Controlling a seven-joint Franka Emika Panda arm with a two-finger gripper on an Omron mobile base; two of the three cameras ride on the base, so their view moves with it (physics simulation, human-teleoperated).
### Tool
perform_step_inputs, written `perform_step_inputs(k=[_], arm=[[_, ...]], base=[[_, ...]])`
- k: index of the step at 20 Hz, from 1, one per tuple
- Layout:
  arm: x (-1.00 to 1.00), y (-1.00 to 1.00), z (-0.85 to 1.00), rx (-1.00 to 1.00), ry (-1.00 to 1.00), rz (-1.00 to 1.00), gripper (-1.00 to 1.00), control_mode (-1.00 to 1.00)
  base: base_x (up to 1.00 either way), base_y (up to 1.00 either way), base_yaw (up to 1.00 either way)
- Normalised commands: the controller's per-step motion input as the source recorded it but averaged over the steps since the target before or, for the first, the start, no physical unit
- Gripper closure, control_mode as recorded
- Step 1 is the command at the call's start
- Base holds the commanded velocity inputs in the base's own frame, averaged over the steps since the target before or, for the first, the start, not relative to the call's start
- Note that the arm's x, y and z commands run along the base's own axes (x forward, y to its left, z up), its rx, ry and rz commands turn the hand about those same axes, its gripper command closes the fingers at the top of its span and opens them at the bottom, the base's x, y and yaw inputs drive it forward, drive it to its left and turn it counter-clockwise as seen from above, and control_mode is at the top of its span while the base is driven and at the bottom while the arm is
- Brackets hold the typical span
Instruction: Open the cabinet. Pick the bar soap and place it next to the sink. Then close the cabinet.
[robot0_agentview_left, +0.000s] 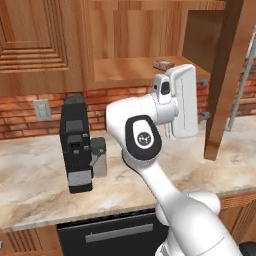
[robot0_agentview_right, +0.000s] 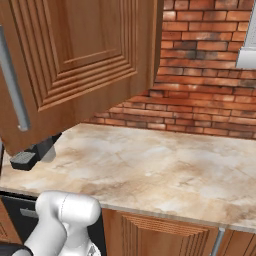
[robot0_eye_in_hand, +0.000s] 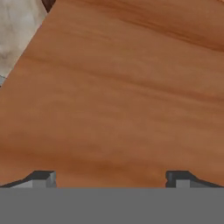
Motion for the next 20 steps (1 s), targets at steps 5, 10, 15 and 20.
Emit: perform_step_inputs(k=[5,10,15,20], arm=[[-0.15,-0.73,0.08,0.00,0.00,0.00,-1.00,-1.00],[-0.11,-0.83,0.01,0.00,0.00,0.00,-1.00,-1.00],[0.00,-0.84,0.00,0.00,0.00,0.01,-1.00,-1.00],[0.00,-0.68,0.00,0.00,0.00,0.01,-1.00,-1.00]], base=[[0.00,0.00,0.00],[0.00,0.00,0.00],[0.00,0.00,0.00],[0.00,0.00,0.00]])
